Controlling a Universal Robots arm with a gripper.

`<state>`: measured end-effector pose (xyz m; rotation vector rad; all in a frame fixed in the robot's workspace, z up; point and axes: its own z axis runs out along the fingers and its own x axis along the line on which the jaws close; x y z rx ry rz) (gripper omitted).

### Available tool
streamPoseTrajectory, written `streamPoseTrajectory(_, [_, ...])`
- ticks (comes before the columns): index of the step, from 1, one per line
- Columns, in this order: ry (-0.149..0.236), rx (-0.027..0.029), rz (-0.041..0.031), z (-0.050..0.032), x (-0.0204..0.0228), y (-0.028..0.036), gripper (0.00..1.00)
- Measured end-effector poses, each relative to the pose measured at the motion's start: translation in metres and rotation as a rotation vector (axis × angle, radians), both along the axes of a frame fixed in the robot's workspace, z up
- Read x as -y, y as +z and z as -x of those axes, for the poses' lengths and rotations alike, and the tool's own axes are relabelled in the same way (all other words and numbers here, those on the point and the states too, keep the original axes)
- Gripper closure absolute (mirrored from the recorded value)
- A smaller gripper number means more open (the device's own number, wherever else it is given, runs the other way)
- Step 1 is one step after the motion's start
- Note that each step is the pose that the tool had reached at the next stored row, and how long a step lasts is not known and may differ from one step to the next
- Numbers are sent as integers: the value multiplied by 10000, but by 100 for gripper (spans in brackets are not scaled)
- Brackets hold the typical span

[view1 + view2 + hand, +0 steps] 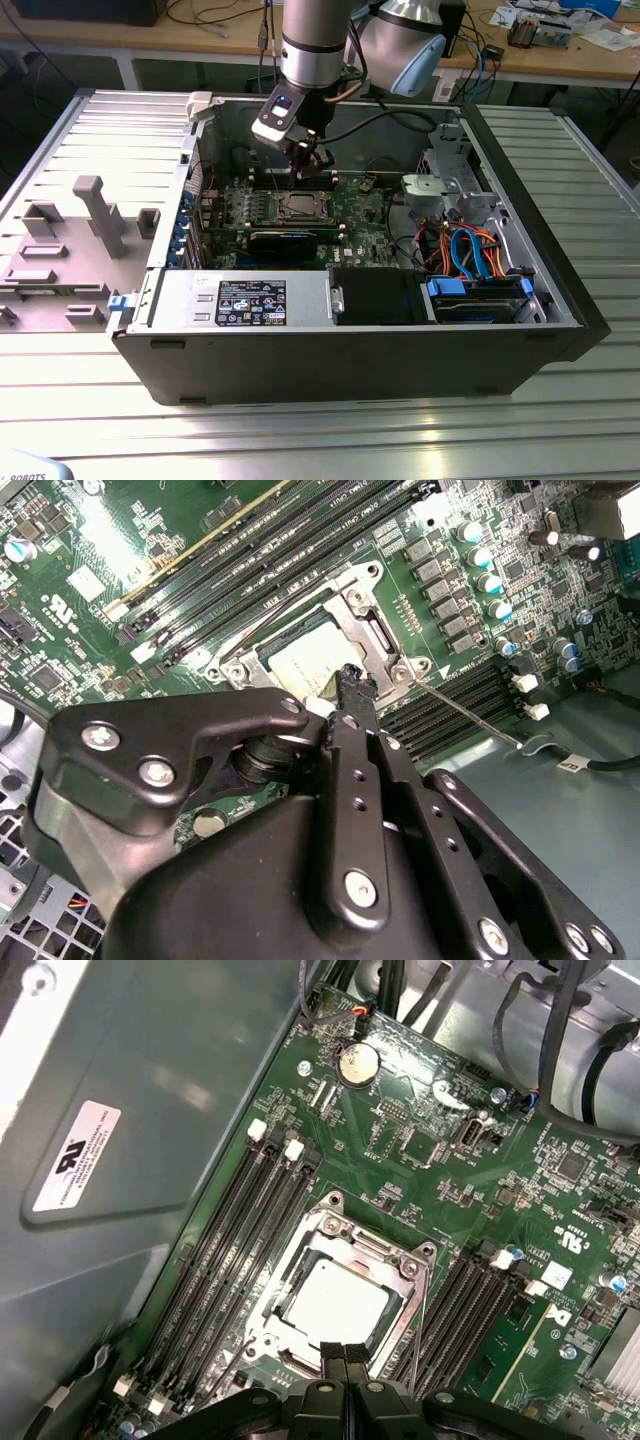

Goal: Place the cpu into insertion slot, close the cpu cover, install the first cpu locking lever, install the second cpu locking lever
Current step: 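Install the first cpu locking lever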

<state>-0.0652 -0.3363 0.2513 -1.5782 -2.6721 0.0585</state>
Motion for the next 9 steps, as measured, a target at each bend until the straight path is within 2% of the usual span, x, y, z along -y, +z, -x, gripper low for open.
streamPoseTrajectory(9, [271, 0, 0, 0, 0, 0, 89])
